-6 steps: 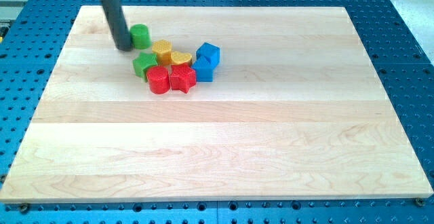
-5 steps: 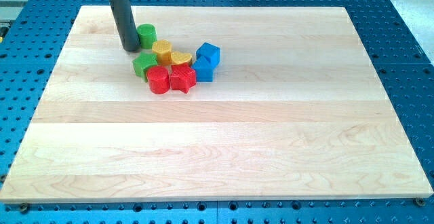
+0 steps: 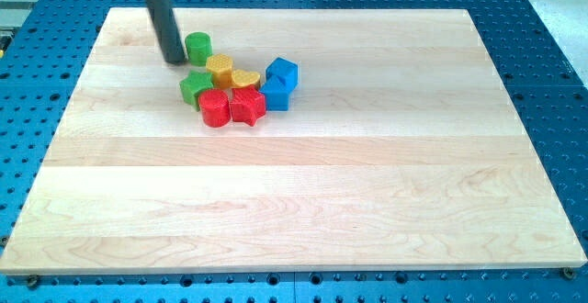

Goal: Push the green circle into the blue blocks

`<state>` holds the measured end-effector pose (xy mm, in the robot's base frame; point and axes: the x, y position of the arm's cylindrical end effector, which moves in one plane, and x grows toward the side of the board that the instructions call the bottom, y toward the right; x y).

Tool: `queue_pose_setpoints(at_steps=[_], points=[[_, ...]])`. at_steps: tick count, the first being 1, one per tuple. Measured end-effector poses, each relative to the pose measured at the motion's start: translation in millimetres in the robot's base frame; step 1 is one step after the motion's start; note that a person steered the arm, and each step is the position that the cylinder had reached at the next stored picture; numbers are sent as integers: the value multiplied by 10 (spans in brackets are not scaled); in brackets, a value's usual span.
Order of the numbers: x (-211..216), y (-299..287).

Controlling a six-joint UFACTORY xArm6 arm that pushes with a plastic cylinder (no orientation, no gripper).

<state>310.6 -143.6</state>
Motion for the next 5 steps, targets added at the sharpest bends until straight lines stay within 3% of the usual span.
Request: queue_pose_setpoints(at_steps=[2, 3, 4, 5], points=[[-505, 128], [-286, 639], [175, 661], [-233, 952]])
